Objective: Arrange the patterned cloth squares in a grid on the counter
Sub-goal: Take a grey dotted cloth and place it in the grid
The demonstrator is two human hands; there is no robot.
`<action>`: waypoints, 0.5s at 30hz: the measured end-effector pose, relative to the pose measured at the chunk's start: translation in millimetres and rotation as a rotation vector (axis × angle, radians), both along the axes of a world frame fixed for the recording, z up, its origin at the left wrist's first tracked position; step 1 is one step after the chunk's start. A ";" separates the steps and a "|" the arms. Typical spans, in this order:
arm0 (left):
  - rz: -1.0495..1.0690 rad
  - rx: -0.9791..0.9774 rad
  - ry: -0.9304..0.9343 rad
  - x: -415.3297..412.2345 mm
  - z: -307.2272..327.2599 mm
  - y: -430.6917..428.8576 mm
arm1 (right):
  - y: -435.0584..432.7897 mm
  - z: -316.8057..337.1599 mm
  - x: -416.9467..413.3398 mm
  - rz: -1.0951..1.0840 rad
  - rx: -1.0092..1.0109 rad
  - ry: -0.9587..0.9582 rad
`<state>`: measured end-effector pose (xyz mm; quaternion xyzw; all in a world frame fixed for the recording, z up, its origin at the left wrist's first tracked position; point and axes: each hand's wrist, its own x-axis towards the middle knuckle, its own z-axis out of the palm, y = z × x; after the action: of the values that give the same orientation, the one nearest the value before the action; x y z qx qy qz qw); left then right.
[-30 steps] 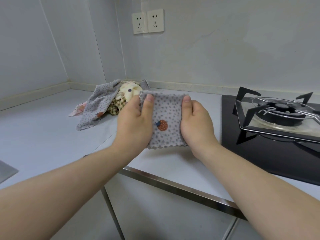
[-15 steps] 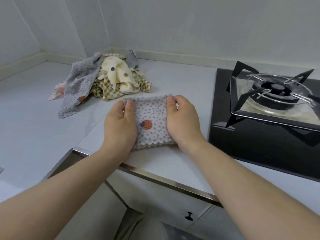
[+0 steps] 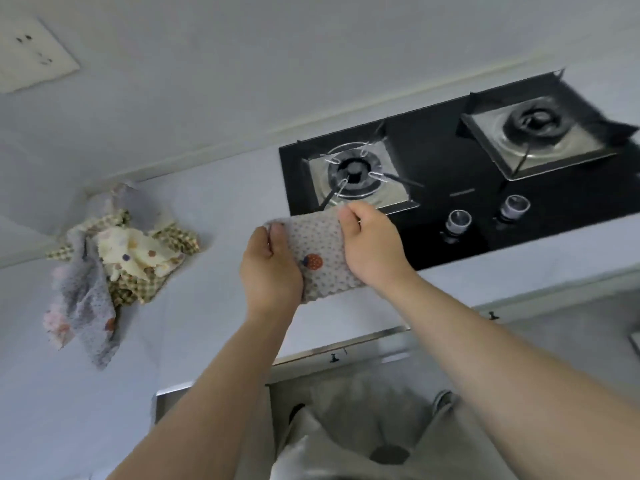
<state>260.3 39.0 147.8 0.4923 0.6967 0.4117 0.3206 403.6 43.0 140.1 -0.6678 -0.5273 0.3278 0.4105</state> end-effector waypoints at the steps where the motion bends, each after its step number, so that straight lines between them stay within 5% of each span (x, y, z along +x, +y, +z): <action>1: -0.058 -0.008 -0.027 24.7 10.8 1.0 | -7.2 12.0 24.4 -0.067 -0.002 0.000; 15: -0.608 -0.006 -0.086 372.8 67.6 -71.9 | -153.1 70.2 349.6 -0.670 -0.042 0.034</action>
<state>633.0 -33.0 215.4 0.6593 0.5043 0.3154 0.4599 753.1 -110.1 210.3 -0.8069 -0.2647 0.1964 0.4903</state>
